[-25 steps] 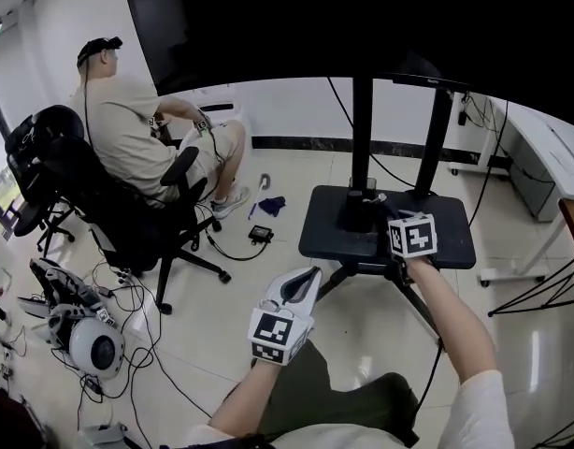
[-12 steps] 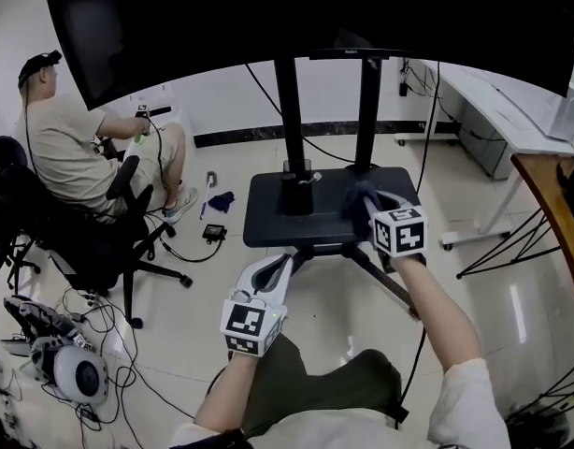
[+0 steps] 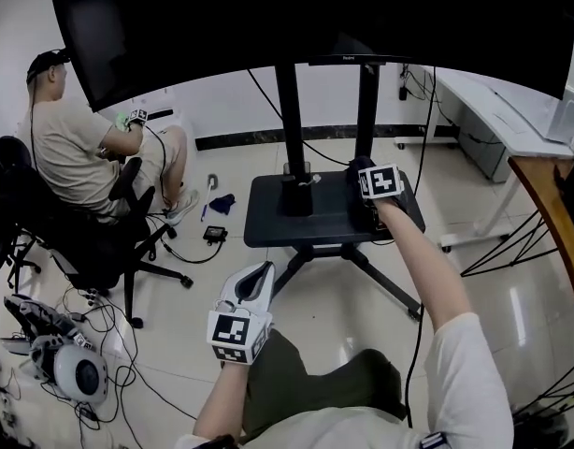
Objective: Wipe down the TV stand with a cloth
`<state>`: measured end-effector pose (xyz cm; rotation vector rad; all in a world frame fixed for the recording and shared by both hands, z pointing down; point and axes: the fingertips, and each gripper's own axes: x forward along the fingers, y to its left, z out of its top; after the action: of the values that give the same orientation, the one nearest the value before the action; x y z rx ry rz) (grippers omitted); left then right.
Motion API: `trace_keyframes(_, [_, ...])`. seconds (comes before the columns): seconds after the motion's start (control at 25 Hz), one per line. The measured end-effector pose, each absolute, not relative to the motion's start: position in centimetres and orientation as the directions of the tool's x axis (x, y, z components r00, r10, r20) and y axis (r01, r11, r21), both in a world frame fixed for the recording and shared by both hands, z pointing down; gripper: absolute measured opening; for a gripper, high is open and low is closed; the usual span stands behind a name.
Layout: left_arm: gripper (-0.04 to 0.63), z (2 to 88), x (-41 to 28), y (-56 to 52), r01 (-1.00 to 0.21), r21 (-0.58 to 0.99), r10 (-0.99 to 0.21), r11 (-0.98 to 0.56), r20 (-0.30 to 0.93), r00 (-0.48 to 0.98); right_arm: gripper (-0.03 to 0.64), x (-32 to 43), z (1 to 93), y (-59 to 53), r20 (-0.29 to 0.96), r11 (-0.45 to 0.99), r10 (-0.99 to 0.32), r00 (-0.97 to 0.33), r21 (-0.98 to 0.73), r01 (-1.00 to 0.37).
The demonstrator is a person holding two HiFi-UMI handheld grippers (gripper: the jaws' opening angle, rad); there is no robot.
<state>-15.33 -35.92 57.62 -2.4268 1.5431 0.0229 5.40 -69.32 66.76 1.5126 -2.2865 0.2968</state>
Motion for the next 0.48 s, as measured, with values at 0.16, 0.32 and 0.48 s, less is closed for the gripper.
trace_keyframes(0.16, [0.074,58.6,-14.4,-36.7,-0.882,-0.194,-0.874,-0.429,-0.158,0.460,0.052,4.7,64.4,-60.5,0.311,0.495,-0.838,-0.448,0.088,-0.865])
trace_keyframes(0.32, [0.074,59.5,-11.9,-37.2,-0.858,-0.189,-0.847,-0.478,-0.156,0.507,0.054,4.5,63.6,-48.4,0.197,0.563,-0.814,-0.547,0.033,-0.826])
trace_keyframes(0.48, [0.074,59.9,-9.6,-38.1,-0.838,-0.203,-0.832,-0.506,-0.139,0.536,0.053,7.1,62.0,-44.3,0.061,0.527,-0.849,-0.525,0.020,-0.850])
